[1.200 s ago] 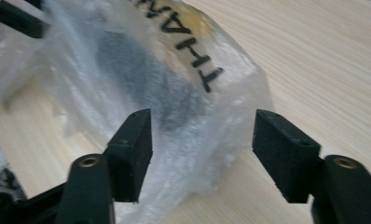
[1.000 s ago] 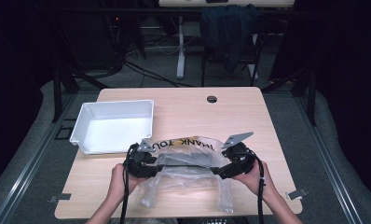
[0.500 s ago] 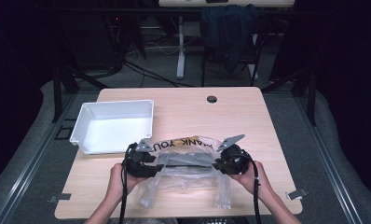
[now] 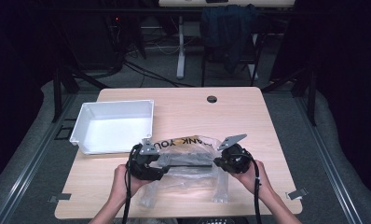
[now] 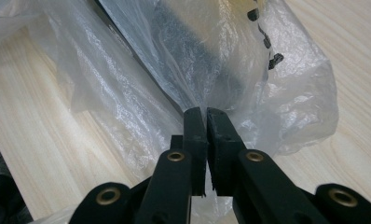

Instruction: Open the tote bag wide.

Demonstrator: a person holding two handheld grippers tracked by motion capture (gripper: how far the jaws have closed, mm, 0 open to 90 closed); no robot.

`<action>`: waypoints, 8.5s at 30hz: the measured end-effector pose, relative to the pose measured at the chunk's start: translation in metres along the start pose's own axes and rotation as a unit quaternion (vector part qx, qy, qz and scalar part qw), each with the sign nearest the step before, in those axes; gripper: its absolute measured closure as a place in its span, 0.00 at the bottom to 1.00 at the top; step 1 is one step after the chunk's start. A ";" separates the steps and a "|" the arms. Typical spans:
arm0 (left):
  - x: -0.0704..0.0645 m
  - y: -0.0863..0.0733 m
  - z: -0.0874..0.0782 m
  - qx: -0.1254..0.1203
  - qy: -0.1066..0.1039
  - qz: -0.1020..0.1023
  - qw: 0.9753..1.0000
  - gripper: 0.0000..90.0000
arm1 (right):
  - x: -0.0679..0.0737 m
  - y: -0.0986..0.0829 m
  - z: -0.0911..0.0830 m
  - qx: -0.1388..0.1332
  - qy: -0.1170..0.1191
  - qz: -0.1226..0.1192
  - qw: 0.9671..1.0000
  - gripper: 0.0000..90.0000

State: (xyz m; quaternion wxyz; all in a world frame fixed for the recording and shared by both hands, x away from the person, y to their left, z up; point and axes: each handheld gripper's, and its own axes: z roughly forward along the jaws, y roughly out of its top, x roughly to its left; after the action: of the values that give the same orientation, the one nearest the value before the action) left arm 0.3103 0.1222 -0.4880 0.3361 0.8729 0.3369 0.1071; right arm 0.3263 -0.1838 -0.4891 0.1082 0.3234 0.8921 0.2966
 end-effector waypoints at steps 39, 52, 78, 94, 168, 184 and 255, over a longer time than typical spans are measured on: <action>0.016 -0.003 0.028 0.074 0.128 0.041 0.988 0.73 | -0.011 0.010 0.033 0.017 -0.085 -0.037 0.996 1.00; 0.024 -0.004 0.024 0.083 0.134 0.038 0.987 0.81 | -0.009 0.012 0.027 -0.013 -0.104 -0.042 0.994 1.00; 0.047 -0.015 0.050 0.103 0.062 -0.032 0.992 0.87 | -0.036 -0.001 0.066 0.090 -0.033 0.009 0.995 0.95; 0.022 -0.030 0.046 0.142 -0.009 -0.003 0.990 0.89 | -0.047 -0.013 0.058 0.094 0.006 0.005 0.996 0.89; 0.033 -0.021 0.004 0.057 0.012 -0.044 0.997 0.60 | -0.038 -0.014 0.032 0.111 -0.005 0.044 0.993 0.91; 0.046 -0.028 0.046 0.121 0.036 -0.056 0.990 0.91 | -0.038 -0.015 0.037 0.114 -0.017 0.043 0.992 0.91; 0.015 -0.036 0.046 0.149 -0.085 -0.004 0.985 0.76 | -0.056 -0.015 0.038 0.103 -0.049 0.057 0.992 0.80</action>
State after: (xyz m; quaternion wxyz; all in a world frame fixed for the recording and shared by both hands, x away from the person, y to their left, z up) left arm 0.3216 0.1287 -0.5469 0.2302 0.9177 0.3231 -0.0201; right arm 0.3759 -0.2116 -0.5281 0.1005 0.3971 0.8917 0.1924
